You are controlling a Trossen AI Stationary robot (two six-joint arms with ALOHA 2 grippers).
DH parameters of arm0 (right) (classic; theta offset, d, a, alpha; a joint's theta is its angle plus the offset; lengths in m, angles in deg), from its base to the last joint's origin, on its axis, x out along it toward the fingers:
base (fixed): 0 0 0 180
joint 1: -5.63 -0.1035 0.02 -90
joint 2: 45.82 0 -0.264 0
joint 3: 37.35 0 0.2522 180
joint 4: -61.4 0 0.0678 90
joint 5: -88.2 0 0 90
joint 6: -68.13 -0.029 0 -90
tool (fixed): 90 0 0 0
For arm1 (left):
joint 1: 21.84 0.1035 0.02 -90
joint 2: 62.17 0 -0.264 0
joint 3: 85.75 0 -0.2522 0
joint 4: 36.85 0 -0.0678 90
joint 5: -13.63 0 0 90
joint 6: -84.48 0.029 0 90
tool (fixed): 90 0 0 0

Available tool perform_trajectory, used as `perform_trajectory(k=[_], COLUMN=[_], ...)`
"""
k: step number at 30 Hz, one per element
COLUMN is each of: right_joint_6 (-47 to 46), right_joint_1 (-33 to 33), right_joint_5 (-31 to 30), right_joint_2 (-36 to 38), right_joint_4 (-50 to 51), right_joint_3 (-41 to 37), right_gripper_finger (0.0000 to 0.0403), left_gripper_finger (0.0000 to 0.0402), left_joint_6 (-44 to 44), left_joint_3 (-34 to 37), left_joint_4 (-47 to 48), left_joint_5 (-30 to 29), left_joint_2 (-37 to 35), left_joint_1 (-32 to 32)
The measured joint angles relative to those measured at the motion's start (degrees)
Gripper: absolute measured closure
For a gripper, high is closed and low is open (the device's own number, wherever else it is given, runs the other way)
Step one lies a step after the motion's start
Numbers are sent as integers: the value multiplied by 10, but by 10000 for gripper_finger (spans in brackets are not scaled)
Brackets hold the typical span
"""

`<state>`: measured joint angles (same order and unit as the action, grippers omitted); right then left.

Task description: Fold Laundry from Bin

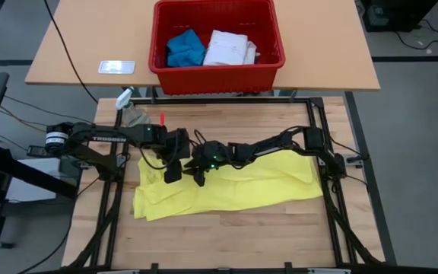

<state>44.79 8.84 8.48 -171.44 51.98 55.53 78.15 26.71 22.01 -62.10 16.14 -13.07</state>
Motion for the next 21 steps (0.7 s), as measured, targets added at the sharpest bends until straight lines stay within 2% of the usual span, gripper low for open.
perform_trajectory(k=[7,9,12,14,16,21], right_joint_6=[-22,-34,-36,-2,16,45], right_joint_1=[1,0,0,4,6,6], right_joint_5=[4,11,58,108,127,33], right_joint_2=[0,0,0,0,0,1], right_joint_4=[93,86,53,34,24,75], right_joint_3=[0,1,1,3,12,42], right_gripper_finger=[275,275,272,273,278,287], left_gripper_finger=[267,240,208,193,184,182], left_joint_6=[-48,-66,-114,-161,-204,-228], left_joint_3=[17,55,144,193,223,238], left_joint_4=[59,49,4,-26,-46,-46], left_joint_5=[-17,-17,-9,3,11,-1], left_joint_2=[-19,-47,-112,-160,-203,-263], left_joint_1=[7,8,8,8,4,-12])
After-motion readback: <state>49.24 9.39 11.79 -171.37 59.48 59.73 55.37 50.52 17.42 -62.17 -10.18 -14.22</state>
